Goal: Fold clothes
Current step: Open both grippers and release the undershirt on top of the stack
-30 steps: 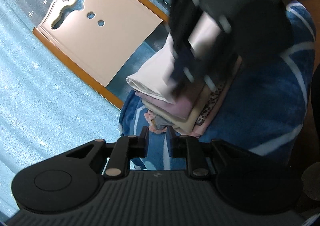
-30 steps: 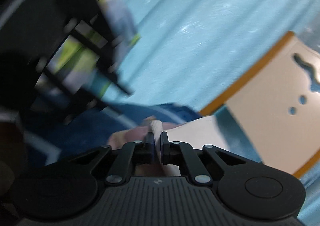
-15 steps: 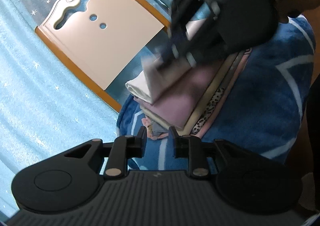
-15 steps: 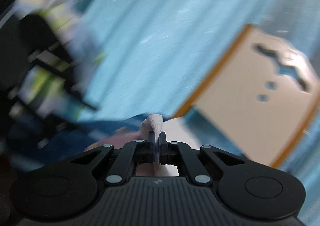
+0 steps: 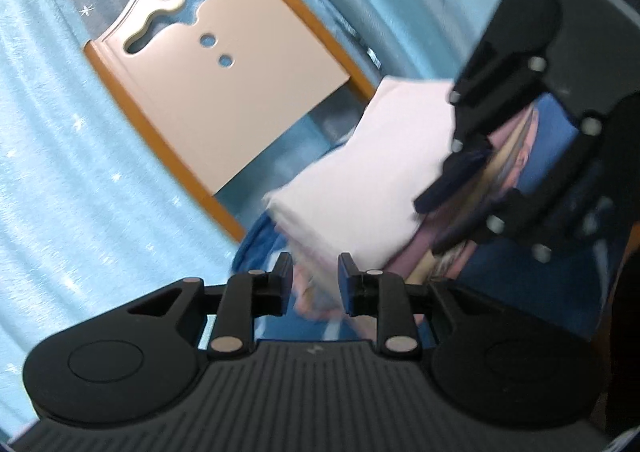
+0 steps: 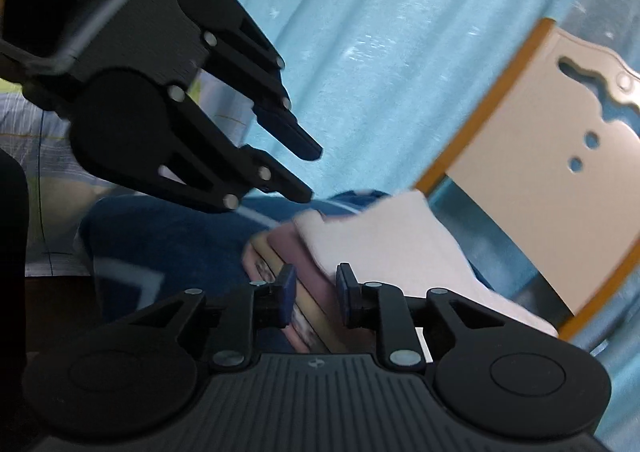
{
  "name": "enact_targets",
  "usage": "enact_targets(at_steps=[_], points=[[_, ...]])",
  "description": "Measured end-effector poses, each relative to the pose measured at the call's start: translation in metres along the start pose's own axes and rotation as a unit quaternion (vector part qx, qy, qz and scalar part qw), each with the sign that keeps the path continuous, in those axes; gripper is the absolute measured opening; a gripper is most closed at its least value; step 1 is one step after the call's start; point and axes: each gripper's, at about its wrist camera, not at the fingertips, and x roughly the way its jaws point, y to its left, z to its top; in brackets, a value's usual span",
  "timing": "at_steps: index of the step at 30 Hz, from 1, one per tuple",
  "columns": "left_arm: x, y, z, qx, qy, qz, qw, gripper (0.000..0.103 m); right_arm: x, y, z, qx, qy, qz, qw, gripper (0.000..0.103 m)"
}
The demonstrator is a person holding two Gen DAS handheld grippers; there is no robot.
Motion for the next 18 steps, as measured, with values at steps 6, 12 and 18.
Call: enact_targets(at_steps=[6,12,18], points=[[0.027,-0.016,-0.004,0.008,0.013,-0.021,0.9997,0.022,0.010,-0.063,0.008,0.081,0.002,-0.004,0.997,0.028],[0.036,-0.012,-0.011,-0.019,0.008,-0.026,0.9995,0.022,0.088,-0.108,0.039,0.126,0.021,0.065,0.990,0.030],[0.035,-0.015,-0.017,-0.024,0.001,-0.027,0.9993,0.013,0.147,-0.109,0.047,0.094,0.069,0.079,0.990,0.029]])
